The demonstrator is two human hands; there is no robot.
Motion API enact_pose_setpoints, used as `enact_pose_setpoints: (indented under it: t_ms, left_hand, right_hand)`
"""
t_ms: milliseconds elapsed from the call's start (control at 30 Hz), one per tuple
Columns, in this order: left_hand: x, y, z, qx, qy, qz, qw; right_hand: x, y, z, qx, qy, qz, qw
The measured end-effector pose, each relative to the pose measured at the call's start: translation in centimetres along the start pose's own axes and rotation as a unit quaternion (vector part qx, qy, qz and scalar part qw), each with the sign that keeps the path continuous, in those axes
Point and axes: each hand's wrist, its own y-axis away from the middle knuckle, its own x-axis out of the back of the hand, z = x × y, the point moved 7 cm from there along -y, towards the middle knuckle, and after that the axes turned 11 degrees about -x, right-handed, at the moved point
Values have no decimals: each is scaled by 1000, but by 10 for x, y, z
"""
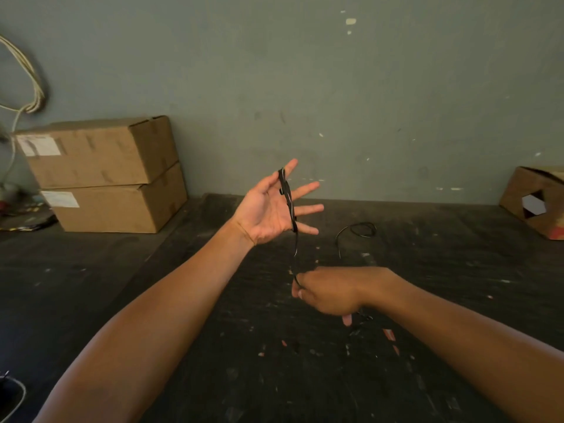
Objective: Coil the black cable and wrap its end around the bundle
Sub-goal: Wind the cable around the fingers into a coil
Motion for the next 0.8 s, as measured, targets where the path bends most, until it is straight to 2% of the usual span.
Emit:
enact_pose_setpoints:
  t_ms: [67, 167, 267, 333, 467, 600, 667, 800]
  left_hand:
    - [-5, -3, 2, 4, -1, -14, 1000]
    - [-10, -4, -4, 17, -11, -33, 999]
    - [-6, -6, -10, 24, -40, -23, 999]
    - [1, -6, -13, 34, -71, -9, 997]
    - [13, 0, -24, 56, -90, 13, 994]
    - [15, 11, -40, 87, -95, -33, 991]
    - [18, 17, -45, 108, -93, -42, 989]
    - [17, 19, -44, 102, -59, -47, 992]
  right_hand:
    - [-11, -10, 10, -47, 21, -6, 999]
    - [-15, -19, 14, -65, 58, -12, 996]
    - [-13, -18, 2, -36, 101, -33, 994]
    - [-5, -10, -14, 3, 95, -19, 995]
    - [42, 15, -38, 76, 65, 100, 990]
    - [105, 42, -27, 94, 45, 215, 971]
    - [128, 52, -16, 88, 60, 250, 962]
    - [152, 59, 1, 100, 9, 284, 953]
